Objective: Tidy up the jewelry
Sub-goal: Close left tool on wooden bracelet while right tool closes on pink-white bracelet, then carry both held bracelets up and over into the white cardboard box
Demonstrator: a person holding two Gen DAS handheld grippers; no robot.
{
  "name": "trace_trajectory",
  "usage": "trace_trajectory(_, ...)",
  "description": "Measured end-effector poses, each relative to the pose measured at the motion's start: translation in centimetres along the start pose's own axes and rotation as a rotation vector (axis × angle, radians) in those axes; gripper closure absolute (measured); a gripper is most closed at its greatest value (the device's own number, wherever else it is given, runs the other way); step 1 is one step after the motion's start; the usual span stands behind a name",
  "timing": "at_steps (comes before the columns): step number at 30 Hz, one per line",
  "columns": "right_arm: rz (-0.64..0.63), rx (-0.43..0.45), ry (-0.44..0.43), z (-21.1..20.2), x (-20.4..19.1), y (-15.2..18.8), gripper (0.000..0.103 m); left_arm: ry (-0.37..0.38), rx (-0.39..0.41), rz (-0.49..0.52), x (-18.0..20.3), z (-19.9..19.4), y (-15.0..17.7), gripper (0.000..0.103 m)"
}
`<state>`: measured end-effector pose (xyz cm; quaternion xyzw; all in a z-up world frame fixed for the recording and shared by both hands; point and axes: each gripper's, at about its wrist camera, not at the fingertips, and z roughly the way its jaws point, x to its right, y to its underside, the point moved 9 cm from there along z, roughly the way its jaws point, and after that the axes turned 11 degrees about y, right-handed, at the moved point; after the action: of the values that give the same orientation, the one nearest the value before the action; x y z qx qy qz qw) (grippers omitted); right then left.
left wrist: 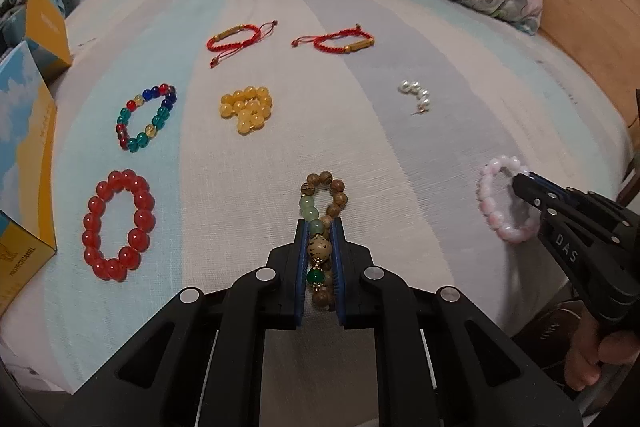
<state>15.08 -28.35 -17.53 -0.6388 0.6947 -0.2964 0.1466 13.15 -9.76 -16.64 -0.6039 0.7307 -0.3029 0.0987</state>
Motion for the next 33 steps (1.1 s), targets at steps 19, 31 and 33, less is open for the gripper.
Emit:
trace_trajectory(19, 0.057, 0.070, -0.077, -3.3, 0.0, -1.1, 0.093, 0.038, 0.045, -0.011, 0.5, -2.4, -0.8, 0.093)
trace_trajectory(31, 0.076, 0.101, -0.111, -6.2, -0.4, -1.9, 0.093, 0.024, 0.066, -0.022, 0.0, -4.4, -0.8, 0.093)
trace_trajectory(33, 0.077, 0.106, -0.116, -6.7, -0.4, -2.2, 0.093, 0.025, 0.072, -0.022, 0.0, -4.9, -1.0, 0.093)
